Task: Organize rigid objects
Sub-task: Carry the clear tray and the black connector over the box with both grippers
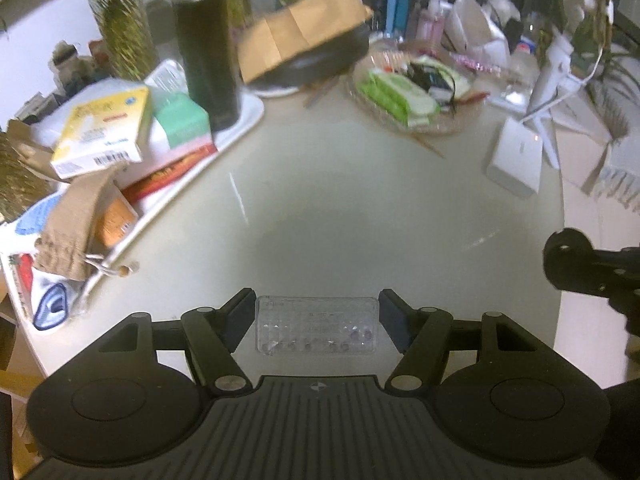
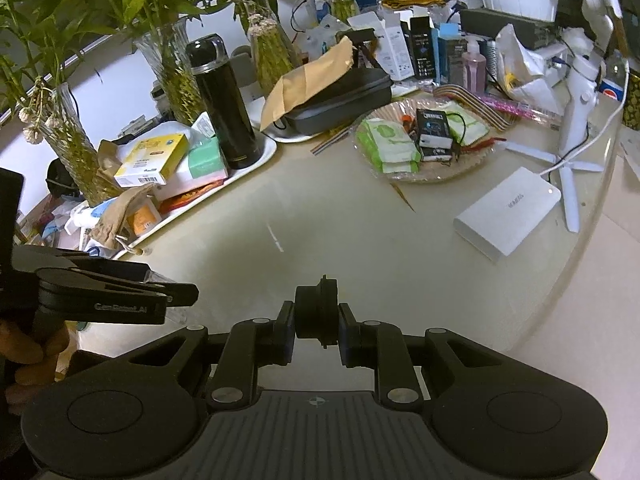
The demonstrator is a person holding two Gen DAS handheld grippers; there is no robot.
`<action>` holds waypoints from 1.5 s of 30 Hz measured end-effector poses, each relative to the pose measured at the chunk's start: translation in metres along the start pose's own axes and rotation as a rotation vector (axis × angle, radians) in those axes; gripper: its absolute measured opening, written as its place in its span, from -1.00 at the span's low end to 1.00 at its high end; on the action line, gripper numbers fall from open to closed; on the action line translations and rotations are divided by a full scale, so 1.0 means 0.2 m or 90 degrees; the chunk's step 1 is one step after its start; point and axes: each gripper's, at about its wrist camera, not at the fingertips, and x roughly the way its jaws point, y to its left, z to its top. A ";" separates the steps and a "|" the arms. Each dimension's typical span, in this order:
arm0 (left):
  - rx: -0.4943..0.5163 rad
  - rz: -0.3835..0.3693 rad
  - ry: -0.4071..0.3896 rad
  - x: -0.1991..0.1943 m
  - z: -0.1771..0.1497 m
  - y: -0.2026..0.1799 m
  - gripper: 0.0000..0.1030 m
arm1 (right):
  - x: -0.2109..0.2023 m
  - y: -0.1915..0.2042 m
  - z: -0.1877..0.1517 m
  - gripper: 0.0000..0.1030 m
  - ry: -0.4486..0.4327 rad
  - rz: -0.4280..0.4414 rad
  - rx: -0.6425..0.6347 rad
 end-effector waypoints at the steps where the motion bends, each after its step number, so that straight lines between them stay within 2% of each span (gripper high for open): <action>1: -0.002 0.001 -0.007 -0.01 0.00 0.01 0.29 | 0.00 0.01 0.00 -0.54 0.000 0.001 -0.003; 11: -0.019 0.012 -0.074 -0.14 -0.04 0.08 0.29 | 0.02 0.15 0.05 -0.54 -0.015 0.004 -0.043; 14: -0.029 0.013 -0.090 -0.18 -0.06 0.12 0.29 | 0.03 0.20 0.06 -0.54 -0.017 -0.010 -0.058; 25: -0.056 0.026 -0.120 -0.29 -0.10 0.21 0.29 | 0.04 0.33 0.09 -0.54 -0.025 -0.008 -0.079; 33: -0.063 0.022 -0.108 -0.33 -0.12 0.24 0.29 | 0.04 0.40 0.09 -0.54 -0.017 0.012 -0.088; 45: -0.079 0.011 -0.065 -0.42 -0.10 0.28 0.29 | 0.00 0.47 0.13 -0.54 0.064 0.024 -0.086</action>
